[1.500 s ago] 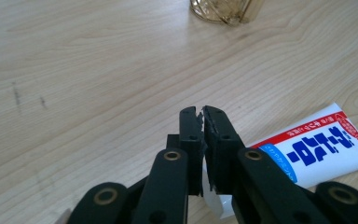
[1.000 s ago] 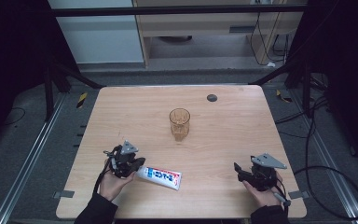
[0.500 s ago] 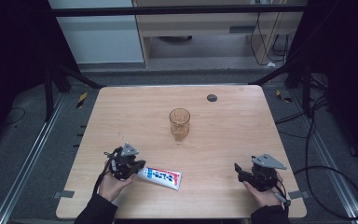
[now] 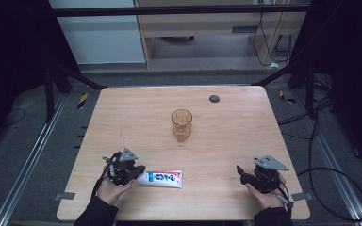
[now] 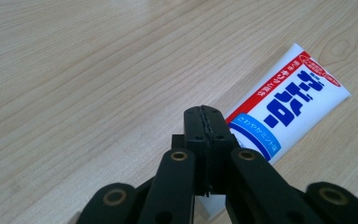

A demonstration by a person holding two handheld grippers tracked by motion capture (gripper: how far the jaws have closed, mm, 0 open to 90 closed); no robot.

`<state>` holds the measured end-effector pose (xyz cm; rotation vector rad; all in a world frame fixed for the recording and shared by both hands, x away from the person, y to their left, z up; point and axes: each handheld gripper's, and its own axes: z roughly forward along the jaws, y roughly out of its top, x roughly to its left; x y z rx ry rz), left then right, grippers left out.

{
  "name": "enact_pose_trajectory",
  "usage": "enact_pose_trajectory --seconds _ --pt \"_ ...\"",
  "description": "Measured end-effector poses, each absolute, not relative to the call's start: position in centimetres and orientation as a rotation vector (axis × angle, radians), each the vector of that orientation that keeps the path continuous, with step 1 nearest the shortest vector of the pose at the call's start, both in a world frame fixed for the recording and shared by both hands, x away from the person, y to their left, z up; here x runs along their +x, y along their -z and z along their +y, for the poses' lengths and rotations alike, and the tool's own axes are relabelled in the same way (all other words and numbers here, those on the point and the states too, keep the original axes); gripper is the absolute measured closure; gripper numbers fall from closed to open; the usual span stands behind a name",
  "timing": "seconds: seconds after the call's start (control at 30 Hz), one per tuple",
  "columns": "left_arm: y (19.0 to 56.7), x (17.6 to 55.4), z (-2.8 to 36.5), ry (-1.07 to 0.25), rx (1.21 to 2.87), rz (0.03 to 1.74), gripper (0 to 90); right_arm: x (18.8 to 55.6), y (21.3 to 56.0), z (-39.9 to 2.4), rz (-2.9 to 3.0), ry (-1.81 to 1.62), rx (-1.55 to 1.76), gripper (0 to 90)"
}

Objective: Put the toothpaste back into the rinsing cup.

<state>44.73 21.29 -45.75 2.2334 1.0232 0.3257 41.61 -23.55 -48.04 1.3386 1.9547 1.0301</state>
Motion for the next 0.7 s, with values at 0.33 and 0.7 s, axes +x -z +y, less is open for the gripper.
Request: enact_pose_trajectory --seconds 0.33,0.7 --pt "45.7 43.3 21.5 -0.32 2.239 1.023 89.3 41.6 48.2 -23.5 1.962 -1.021 1.338 25.9" --pt "45.8 41.6 21.3 -0.31 2.242 1.004 89.3 41.6 48.2 -23.6 1.96 -1.02 1.343 25.7"
